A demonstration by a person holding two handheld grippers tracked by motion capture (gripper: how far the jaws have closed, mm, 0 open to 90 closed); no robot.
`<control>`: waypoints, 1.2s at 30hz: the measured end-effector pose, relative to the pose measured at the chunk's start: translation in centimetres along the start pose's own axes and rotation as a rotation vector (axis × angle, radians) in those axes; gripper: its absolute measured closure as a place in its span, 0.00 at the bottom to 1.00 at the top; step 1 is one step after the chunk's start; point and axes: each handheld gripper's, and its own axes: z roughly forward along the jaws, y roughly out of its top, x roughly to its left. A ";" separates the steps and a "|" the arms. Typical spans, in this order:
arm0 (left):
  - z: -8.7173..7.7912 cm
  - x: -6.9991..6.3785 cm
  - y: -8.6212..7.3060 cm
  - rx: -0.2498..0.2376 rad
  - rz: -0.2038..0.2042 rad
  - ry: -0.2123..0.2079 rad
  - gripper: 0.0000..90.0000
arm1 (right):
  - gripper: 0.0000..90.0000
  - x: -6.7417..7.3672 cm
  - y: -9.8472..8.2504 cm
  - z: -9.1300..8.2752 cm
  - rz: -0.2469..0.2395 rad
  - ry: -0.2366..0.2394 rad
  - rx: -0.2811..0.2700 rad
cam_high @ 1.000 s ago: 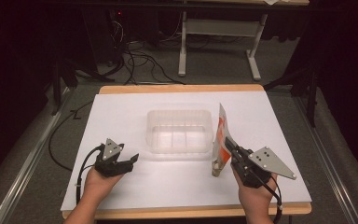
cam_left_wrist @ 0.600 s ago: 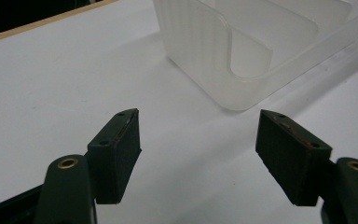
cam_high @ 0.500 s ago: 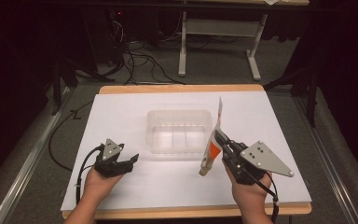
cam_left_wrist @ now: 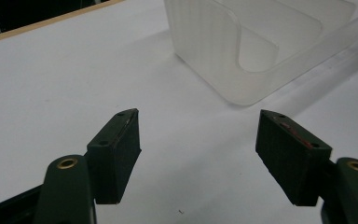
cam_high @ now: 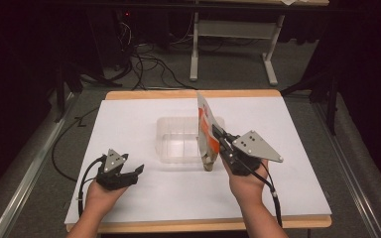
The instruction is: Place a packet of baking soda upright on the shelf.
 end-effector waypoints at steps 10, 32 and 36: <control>-1.0 0.4 -0.9 0.010 -0.011 0.018 0.34 | 1.00 0.0 1.0 3.4 -0.027 0.009 0.005; -1.2 0.3 -1.1 0.015 0.000 0.015 0.34 | 1.00 -0.2 -1.0 9.7 -0.077 -0.033 0.056; -1.2 0.2 -1.0 0.019 0.010 0.015 0.34 | 1.00 -0.2 -1.7 9.8 -0.064 -0.026 0.065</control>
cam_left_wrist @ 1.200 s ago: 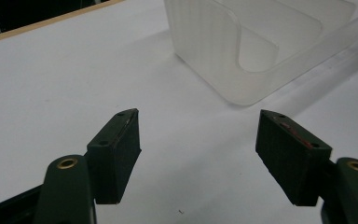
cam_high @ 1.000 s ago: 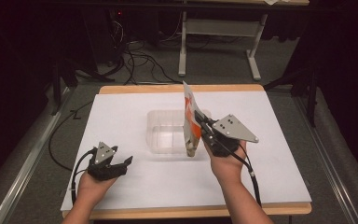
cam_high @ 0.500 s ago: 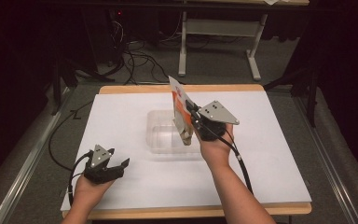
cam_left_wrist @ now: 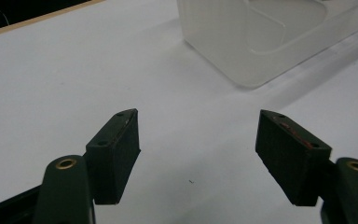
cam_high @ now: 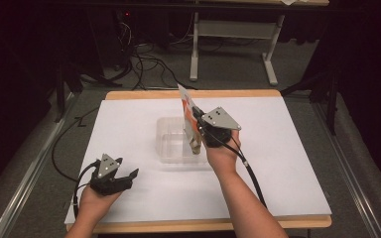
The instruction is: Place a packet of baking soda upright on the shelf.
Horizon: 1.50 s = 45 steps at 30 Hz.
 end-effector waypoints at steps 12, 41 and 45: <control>0.1 -0.2 0.0 0.004 0.009 0.000 0.34 | 0.94 0.1 -1.9 0.1 0.084 0.041 0.025; 0.2 -0.4 0.0 0.012 0.019 -0.001 0.34 | 1.00 1.4 -6.3 0.3 0.149 0.096 0.141; 0.2 -0.4 0.0 0.015 0.022 -0.002 0.34 | 1.00 1.3 -6.8 0.0 0.171 0.090 0.134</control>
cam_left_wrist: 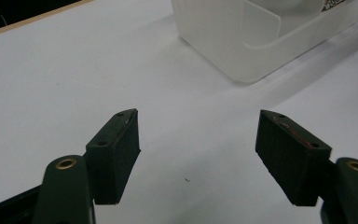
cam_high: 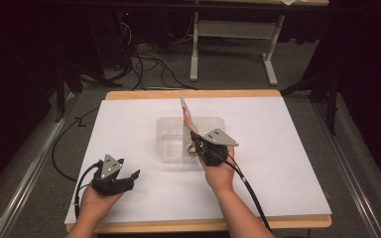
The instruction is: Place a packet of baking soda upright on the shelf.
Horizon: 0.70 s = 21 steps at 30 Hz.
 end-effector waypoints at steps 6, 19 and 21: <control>0.1 -0.1 0.0 0.001 0.001 0.000 0.34 | 1.00 -0.1 -0.7 -0.1 0.014 -0.001 0.000; 0.1 -0.1 0.0 0.008 0.007 -0.002 0.34 | 1.00 -0.1 -1.4 -0.2 0.030 -0.007 0.002; 0.2 -0.2 0.0 0.006 0.005 -0.002 0.34 | 1.00 0.0 -1.4 -0.2 0.032 -0.008 0.005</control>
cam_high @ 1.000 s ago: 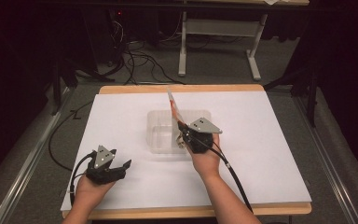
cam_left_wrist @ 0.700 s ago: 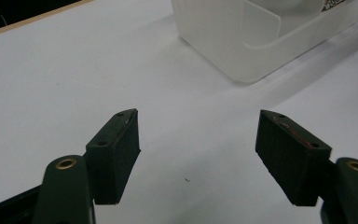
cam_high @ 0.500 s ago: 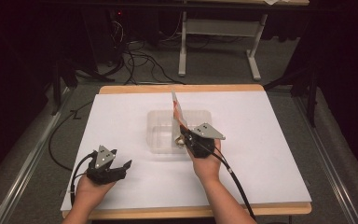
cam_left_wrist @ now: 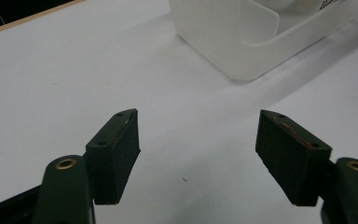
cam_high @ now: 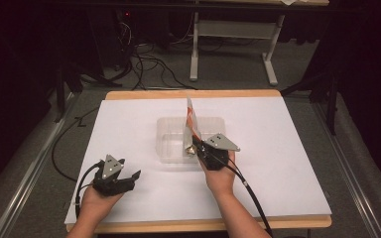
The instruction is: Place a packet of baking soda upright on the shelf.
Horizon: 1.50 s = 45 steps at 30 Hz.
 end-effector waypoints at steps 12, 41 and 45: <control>0.0 0.0 0.0 0.003 0.005 -0.005 0.34 | 1.00 0.3 -0.5 0.0 -0.014 -0.001 0.005; 0.1 -0.2 0.0 0.005 0.009 -0.011 0.34 | 0.96 0.9 -2.8 0.7 -0.040 0.008 0.076; 0.2 -0.1 0.0 0.009 0.010 -0.009 0.34 | 0.88 0.6 -2.5 0.6 -0.040 0.017 0.080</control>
